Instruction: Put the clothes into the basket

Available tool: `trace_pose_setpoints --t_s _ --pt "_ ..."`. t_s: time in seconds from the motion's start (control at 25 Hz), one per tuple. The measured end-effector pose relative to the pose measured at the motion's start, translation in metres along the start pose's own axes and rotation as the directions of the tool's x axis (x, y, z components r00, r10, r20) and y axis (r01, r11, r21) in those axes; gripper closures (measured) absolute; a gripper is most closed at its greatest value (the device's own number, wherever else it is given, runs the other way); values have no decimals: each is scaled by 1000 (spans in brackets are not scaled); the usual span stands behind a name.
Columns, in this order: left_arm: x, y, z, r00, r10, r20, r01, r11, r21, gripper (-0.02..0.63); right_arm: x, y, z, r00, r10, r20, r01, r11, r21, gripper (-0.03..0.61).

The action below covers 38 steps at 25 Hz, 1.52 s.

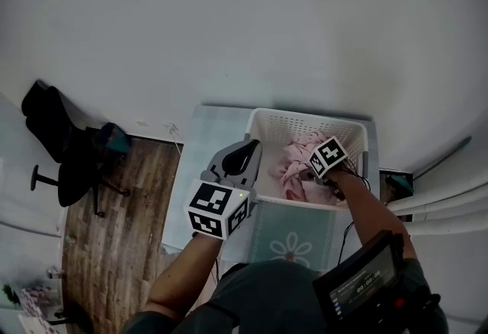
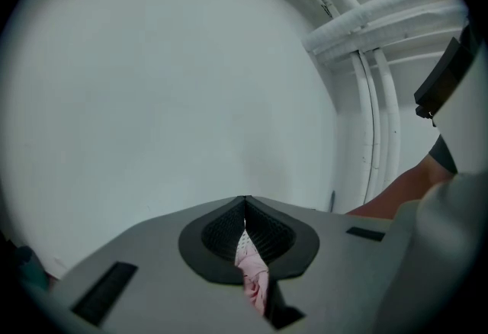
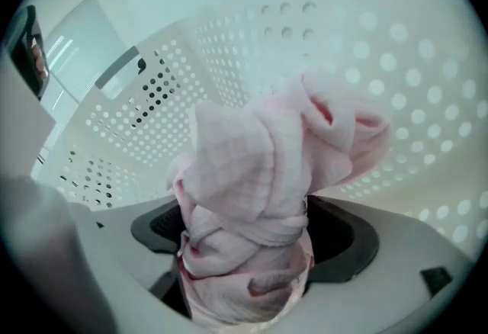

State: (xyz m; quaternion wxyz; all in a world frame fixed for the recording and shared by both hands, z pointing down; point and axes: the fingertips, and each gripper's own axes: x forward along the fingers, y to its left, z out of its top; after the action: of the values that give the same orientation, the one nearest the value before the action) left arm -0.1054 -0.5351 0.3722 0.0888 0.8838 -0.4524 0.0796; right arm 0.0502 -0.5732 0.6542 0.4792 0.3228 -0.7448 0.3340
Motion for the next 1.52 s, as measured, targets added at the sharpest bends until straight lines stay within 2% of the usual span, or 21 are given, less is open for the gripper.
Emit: trace_pose_setpoints --t_s 0.12,0.24,0.36,0.44,0.56,0.68,0.92,1.0,1.04,1.2,1.28,1.4,1.52 --pt "-7 -10 2 1000 5 8 -5 1000 4 604 -22 5 11 998 -2 63 2 1000 -2 126" --pt "-18 -17 5 1000 11 26 -11 1000 3 604 -49 19 30 986 4 164 0 1000 -25 126" --pt "-29 -25 11 999 18 50 -18 1000 7 604 -83 33 48 962 -4 274 20 998 -56 126" --pt "-36 -31 15 998 23 63 -24 1000 13 604 -110 42 58 936 -8 353 37 997 -75 127" --pt "-47 -43 17 996 31 82 -32 999 12 604 -157 53 68 869 -14 494 56 996 -70 127" --pt "-60 -57 19 994 38 98 -39 999 13 604 -203 71 65 789 25 613 20 998 -66 127" --pt "-93 -87 30 990 68 125 -70 998 8 604 -289 116 35 643 135 754 -38 989 -144 142" --pt "-100 -98 27 989 77 124 -80 997 17 604 -306 126 20 592 161 790 -53 985 -162 187" --pt "-102 -102 24 989 80 122 -83 996 22 604 -312 128 14 567 165 807 -56 985 -163 238" --pt "-103 -111 15 990 84 117 -89 996 33 604 -327 128 -3 493 151 857 -45 988 -149 354" --pt "-102 -112 12 990 81 119 -86 996 32 604 -329 126 -10 475 133 870 -34 990 -134 432" --pt "-98 -115 10 990 67 128 -73 996 44 604 -325 126 -16 470 120 875 -29 992 -120 488" --pt "-102 -113 13 989 46 139 -53 997 47 604 -334 133 -18 448 93 889 -28 996 -90 531"
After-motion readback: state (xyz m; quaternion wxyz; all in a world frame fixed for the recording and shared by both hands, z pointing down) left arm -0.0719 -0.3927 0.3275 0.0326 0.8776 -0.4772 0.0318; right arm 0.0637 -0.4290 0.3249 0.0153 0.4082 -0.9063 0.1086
